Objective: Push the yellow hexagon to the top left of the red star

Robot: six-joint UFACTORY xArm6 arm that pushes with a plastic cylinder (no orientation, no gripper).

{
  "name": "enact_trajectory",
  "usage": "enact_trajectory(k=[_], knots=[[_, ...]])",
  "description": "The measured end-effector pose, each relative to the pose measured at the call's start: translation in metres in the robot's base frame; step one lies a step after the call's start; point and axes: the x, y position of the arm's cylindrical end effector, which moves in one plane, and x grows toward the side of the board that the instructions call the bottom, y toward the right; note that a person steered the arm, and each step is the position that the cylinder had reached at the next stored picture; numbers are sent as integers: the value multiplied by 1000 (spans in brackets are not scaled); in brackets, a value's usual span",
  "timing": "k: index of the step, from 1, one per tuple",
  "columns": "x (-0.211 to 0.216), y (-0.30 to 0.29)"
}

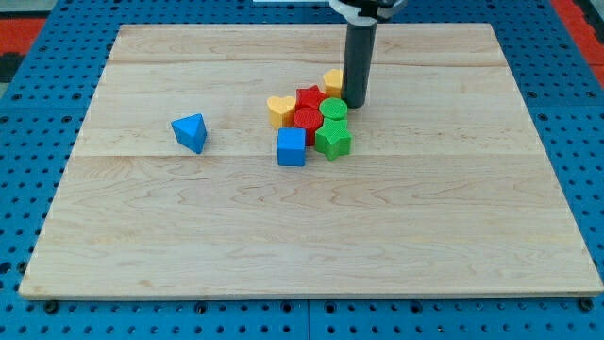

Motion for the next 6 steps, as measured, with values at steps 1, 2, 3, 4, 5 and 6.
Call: enact_trajectory(k=[1, 2, 3, 4, 5, 6], knots=[[-21, 40], [-44, 1], [-41, -101], [-68, -95], [-11, -92], [-2, -83]])
